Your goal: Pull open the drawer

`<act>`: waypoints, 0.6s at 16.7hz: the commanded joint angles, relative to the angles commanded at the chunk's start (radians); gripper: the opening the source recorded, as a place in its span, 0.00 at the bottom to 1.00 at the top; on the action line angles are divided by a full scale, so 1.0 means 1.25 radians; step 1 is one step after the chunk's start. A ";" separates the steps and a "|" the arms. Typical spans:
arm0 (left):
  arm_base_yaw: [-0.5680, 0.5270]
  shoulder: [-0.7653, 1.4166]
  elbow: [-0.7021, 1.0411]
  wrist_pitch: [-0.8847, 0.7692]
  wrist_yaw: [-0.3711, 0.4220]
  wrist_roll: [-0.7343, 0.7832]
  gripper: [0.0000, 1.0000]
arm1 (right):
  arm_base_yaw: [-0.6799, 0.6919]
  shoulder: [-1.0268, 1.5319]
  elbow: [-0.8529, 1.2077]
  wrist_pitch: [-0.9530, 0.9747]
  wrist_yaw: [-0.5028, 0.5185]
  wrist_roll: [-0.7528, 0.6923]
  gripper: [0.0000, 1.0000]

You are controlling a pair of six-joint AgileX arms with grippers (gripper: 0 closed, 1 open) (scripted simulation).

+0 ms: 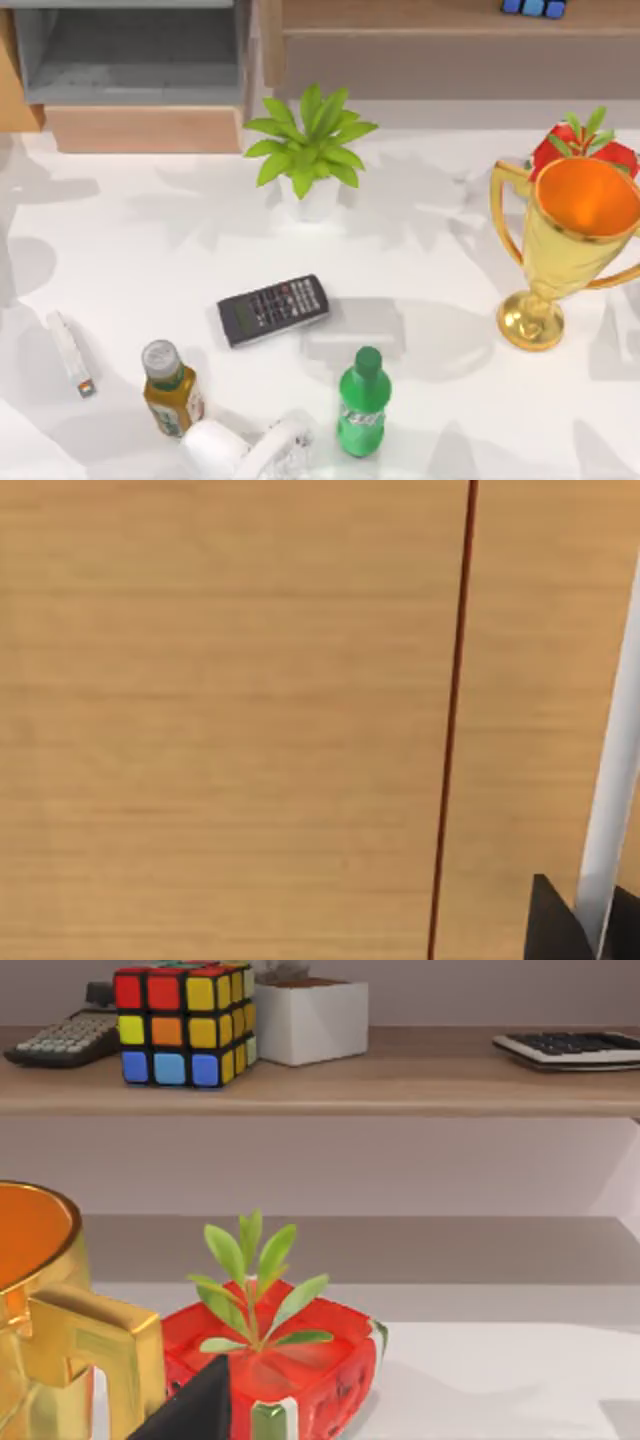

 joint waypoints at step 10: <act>0.034 -0.049 -0.120 0.055 0.028 -0.004 0.00 | 0.000 0.000 0.000 0.000 0.000 0.000 1.00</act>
